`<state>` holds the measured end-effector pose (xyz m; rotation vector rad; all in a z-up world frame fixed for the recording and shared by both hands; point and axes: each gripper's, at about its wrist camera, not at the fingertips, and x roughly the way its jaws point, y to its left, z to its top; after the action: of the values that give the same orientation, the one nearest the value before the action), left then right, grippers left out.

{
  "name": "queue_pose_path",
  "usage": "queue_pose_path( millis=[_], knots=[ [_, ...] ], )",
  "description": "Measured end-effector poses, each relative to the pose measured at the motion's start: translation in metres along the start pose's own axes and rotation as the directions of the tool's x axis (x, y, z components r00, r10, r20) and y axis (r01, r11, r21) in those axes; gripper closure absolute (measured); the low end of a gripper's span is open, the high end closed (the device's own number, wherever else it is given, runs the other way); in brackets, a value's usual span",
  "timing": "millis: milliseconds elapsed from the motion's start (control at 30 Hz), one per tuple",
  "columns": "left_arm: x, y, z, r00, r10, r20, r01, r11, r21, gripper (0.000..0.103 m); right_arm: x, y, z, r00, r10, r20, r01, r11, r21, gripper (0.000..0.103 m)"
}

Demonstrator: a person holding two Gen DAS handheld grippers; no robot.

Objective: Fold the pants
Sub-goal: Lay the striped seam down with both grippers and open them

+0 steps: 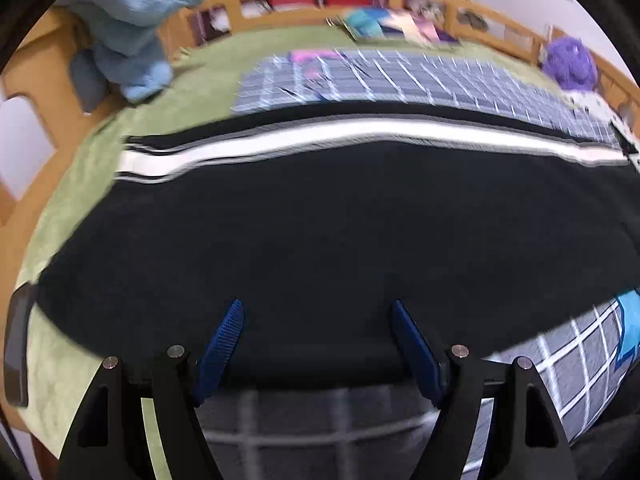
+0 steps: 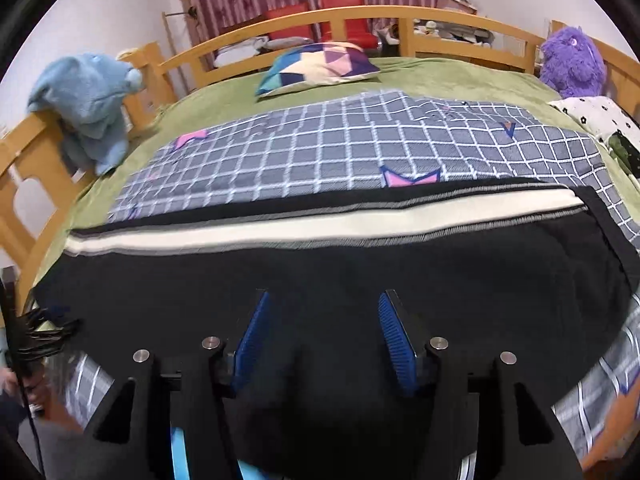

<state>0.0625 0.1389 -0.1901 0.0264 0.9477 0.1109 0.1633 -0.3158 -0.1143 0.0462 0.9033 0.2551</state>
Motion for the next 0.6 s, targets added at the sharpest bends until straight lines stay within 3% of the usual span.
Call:
queue_pose_path(
  millis=[67,167,200,233,267,300,333,367,400,600],
  knots=[
    [-0.003,0.036,-0.002,0.995,0.100,-0.011,-0.101,0.993,-0.066,0.027,-0.020,0.008,-0.012,1.000,-0.027,0.007,0.027,0.999,-0.028,0.047],
    [0.004,0.096,-0.007,0.981,0.186,-0.056,-0.192,0.967,-0.167,0.025,-0.046,0.013,-0.028,0.997,-0.068,0.037,0.069,0.997,-0.033,0.047],
    [0.000,0.127,-0.010,0.985,0.160,-0.068,-0.172,0.951,-0.258,0.032,-0.052,0.012,-0.030,0.996,-0.074,0.048,0.075,0.997,-0.023,0.047],
    [-0.003,0.140,-0.011,0.990,0.121,-0.068,-0.136,0.943,-0.305,0.051,-0.058,0.013,-0.033,0.996,-0.074,0.053,0.074,0.997,-0.015,0.047],
    [-0.011,0.153,-0.012,0.995,0.079,-0.064,-0.097,0.927,-0.362,0.057,-0.066,0.014,-0.036,0.996,-0.068,0.059,0.068,0.998,0.005,0.047],
    [-0.019,0.157,-0.013,0.997,0.064,-0.053,-0.080,0.921,-0.381,0.057,-0.072,0.015,-0.038,0.996,-0.065,0.059,0.064,0.998,0.020,0.047],
    [-0.030,0.158,-0.013,0.996,0.084,-0.037,-0.091,0.917,-0.387,0.048,-0.077,0.018,-0.039,0.996,-0.061,0.058,0.059,0.998,0.031,0.047],
    [-0.045,0.156,-0.013,0.986,0.164,-0.021,-0.160,0.913,-0.375,0.039,-0.081,0.021,-0.038,0.997,-0.052,0.061,0.050,0.998,0.039,0.047],
    [-0.053,0.154,-0.014,0.982,0.189,-0.003,-0.177,0.914,-0.364,0.039,-0.086,0.025,-0.038,0.997,-0.039,0.071,0.036,0.998,0.042,0.047],
    [-0.099,0.141,-0.017,0.984,0.162,0.080,-0.120,0.916,-0.383,0.039,-0.108,0.071,-0.025,0.989,0.022,0.143,-0.027,0.999,0.031,0.047]
  ],
)
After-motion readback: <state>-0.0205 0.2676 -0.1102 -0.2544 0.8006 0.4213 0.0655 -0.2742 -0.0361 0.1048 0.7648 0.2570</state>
